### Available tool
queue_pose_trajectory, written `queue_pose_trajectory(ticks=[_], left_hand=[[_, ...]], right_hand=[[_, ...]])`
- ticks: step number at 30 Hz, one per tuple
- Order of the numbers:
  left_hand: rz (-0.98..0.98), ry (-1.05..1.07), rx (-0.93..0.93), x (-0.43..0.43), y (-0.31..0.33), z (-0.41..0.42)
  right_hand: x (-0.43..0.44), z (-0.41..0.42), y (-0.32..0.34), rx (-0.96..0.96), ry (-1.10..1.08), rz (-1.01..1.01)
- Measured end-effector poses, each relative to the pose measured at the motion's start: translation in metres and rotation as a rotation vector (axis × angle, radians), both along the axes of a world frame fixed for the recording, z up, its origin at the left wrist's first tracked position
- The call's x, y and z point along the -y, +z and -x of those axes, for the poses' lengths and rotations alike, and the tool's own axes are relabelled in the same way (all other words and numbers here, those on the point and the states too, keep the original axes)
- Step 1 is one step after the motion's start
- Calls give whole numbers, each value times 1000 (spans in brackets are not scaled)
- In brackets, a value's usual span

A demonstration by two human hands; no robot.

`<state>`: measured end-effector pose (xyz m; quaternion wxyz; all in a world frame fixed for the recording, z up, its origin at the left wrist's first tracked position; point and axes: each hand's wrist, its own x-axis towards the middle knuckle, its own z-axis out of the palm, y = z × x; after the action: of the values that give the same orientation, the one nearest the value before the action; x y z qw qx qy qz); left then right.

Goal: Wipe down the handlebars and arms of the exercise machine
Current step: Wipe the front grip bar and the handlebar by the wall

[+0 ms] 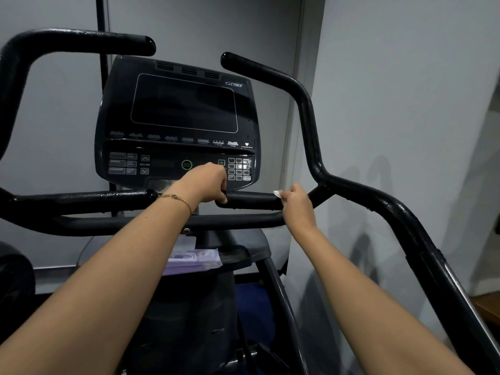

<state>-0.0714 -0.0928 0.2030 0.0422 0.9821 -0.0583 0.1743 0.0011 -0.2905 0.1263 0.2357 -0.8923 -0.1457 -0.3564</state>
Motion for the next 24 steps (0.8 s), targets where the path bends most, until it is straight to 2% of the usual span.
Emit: queue_pose_trajectory(ticks=[3,7,10,13,17,21,24], left_hand=[[1,-3,-9,0,1,1],[3,-6,-12,2,1,2],[5,-8,-20,2,2,2],[7,-12,-37,2,5,1],[4,-18,-29,1,4,0],[2,-19,-3,0,2,1],[-3,-20,8,0,0,1]], right_hand=[[-1,-1,11,-47,-113,48],[13,-2,5,-23,-103,158],[33,-4,5,-102,-166,81],[26,1,9,-88,-196,108],[32,6,-6,-6,-170,151],[28,1,11,-107,-166,57],[15,-3,9,-81,-119,41]])
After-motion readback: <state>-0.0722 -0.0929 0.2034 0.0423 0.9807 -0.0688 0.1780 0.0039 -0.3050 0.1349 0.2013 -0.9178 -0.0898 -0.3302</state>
